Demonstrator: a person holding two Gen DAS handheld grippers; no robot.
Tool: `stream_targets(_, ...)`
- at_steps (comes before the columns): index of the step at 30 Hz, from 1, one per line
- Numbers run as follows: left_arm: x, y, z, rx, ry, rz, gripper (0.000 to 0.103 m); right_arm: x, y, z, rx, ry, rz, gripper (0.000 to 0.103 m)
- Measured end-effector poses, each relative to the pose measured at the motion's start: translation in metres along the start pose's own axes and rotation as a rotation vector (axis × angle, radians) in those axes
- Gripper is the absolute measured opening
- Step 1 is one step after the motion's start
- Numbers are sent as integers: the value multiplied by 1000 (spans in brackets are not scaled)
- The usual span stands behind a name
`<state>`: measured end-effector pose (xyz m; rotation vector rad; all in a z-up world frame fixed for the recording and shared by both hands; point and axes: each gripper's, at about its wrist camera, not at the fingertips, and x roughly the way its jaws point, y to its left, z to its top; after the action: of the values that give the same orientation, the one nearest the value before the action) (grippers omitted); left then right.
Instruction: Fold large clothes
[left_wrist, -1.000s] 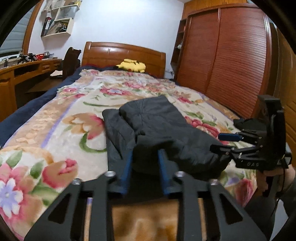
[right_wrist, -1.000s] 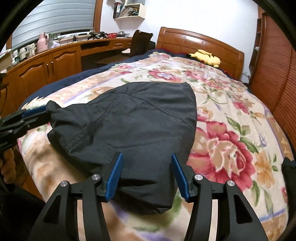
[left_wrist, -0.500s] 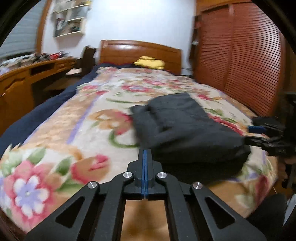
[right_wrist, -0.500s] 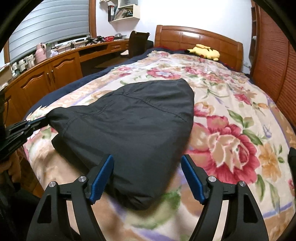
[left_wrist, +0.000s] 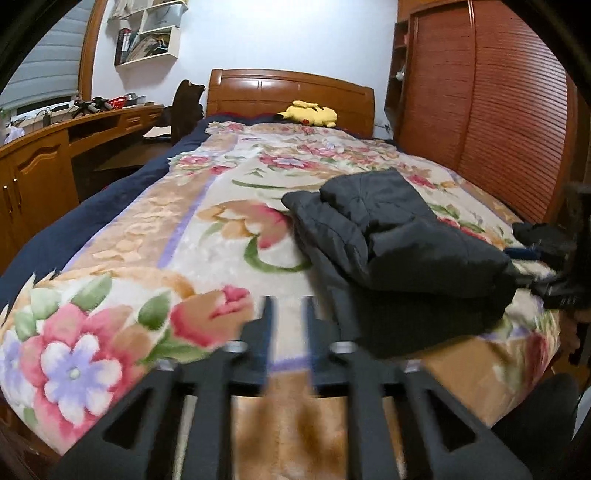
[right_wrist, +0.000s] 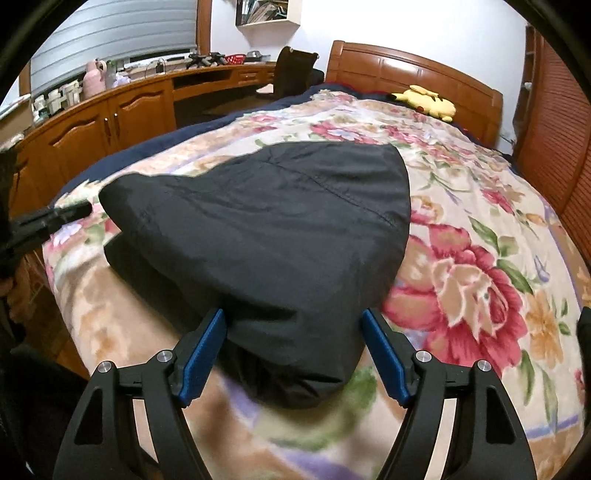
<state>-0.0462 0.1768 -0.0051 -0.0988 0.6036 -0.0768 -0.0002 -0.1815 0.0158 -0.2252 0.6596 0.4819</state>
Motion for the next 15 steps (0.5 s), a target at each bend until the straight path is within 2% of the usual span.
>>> stream_targets(1, 0, -1, -1, 4, 3, -6, 46, -3, -1, 1, 2, -11, 2, 77)
stream_targets(2, -1, -3, -2, 9, 7, -12, 50, -7, -4, 3, 4, -24, 3, 77)
stream_targets(4, -1, -10, -2, 25, 7, -23, 68, -15, -11, 7, 13, -52, 5, 77)
stream_targets(6, -1, -18, -2, 43, 5, -30, 75, -20, -18, 11, 17, -74, -10, 77)
stream_targets(10, 1, -28, -2, 47, 10, -18, 76, -16, -37, 21, 26, -87, -47, 77)
stream_targets(15, 8, -36, -5, 76, 19, 12, 76, 15, -60, 36, 42, -85, -60, 77)
